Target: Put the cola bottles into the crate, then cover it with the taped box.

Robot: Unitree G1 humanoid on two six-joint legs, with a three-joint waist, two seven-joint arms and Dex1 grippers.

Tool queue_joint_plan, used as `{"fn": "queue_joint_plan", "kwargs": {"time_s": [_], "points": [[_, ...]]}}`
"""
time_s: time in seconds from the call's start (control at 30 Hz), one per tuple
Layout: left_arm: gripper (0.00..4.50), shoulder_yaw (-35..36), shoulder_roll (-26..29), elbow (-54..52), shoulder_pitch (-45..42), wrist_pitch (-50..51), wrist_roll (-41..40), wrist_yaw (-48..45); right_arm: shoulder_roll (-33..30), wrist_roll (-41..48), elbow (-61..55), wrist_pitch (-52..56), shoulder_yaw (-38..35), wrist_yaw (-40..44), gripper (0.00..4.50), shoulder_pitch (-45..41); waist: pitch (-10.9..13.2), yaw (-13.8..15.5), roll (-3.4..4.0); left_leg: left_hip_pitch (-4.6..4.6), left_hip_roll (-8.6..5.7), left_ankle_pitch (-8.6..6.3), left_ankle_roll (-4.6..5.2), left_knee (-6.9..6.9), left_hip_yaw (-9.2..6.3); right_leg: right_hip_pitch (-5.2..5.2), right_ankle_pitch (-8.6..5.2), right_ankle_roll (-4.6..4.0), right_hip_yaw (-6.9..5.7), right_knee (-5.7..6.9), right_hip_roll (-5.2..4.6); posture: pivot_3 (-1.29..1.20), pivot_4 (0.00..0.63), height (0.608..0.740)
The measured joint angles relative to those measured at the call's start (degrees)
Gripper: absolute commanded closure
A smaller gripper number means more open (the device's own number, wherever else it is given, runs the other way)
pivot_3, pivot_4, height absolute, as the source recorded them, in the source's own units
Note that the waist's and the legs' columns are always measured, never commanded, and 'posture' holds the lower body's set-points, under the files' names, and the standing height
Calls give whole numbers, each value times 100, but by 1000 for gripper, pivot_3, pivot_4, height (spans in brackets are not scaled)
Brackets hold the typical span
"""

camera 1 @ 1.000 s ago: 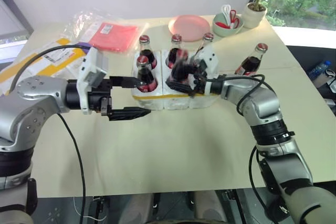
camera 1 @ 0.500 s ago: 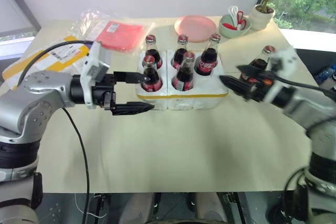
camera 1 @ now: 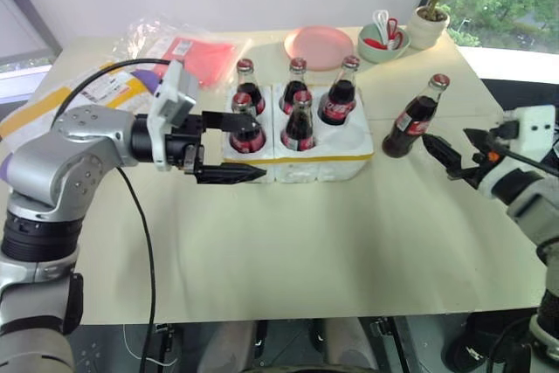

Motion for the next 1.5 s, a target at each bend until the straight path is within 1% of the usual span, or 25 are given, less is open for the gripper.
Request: {"fn": "queue_joint_plan", "kwargs": {"time_s": [0.13,0.27,0.4,0.53,0.6,0.7,0.73,0.83,0.93,1.07,1.2,1.3,1.4,1.5], "points": [[0,10,3,-23,10,4,-2,57,17,-261,616,-394,397,96,16,-248,0,0,0,0,0,0,0,-1,0,0,0,0,0,0,0,0,150,740],[0,32,36,-106,59,11,-7,120,31,-480,1247,-760,645,190,16,-581,0,2,0,0,-1,0,0,-2,-1,0,0,0,0,0,1,0,150,740],[0,69,69,-207,115,38,-52,222,137,-765,2147,-1221,1003,364,16,-1058,0,-16,0,1,-1,0,0,-4,0,-1,0,0,0,1,2,0,150,740],[0,99,120,-251,169,88,-74,281,263,-984,2798,-1591,1265,517,16,-1382,0,-34,0,1,-1,1,-1,-7,-1,-3,1,0,0,1,3,0,150,740],[0,104,123,-252,202,88,-74,307,354,-1113,3208,-1809,1357,543,543,-1584,0,-42,0,0,-2,1,-2,-8,-1,-3,1,0,0,2,3,0,150,740],[0,118,125,-255,203,88,-75,331,401,-1202,3488,-2006,1409,595,1707,-1705,0,-33,0,-1,-2,2,-3,-8,-3,-4,1,0,0,2,3,0,150,740],[0,120,125,-255,203,88,-75,336,415,-1202,3529,-2036,1398,616,1667,-1723,0,-34,0,-1,-3,2,-3,-8,-3,-4,1,-1,0,1,3,0,150,740],[0,122,126,-255,203,87,-75,341,533,-1067,3536,-2028,1266,645,1667,-1732,0,-41,1,0,-3,2,-4,-10,-3,-6,1,0,0,3,3,0,150,740],[0,122,126,-255,202,86,-75,341,626,-705,3521,-1949,1018,700,1667,-1763,2,-57,3,-4,-3,4,-7,-18,-3,-17,1,-1,1,6,3,0,150,740],[0,122,125,-254,202,86,-76,343,772,439,2919,-1363,411,732,1667,-2016,7,-121,11,-10,-3,6,-10,-26,-3,-29,1,-1,3,9,2,0,150,740],[0,122,123,-244,199,85,-75,343,725,1328,1958,-865,178,827,1667,-2205,6,-141,10,-9,1,5,-9,-30,-5,-31,1,-1,2,9,5,0,150,740],[0,122,122,-241,199,84,-75,342,701,1616,1468,-586,362,959,1667,-2119,6,-132,10,-9,-1,5,-9,-24,-4,-26,1,-1,2,9,3,0,150,740],[0,122,122,-236,199,82,-75,343,687,1595,1210,-415,846,1034,1667,-1943,6,-130,10,-9,-2,5,-9,-20,-4,-26,1,-1,2,10,2,0,150,740],[0,122,122,-236,200,78,-75,347,516,1109,1166,-458,1495,1114,1667,-1902,6,-128,10,-9,-4,5,-9,-21,-3,-28,1,-1,2,13,1,0,150,740]]}}
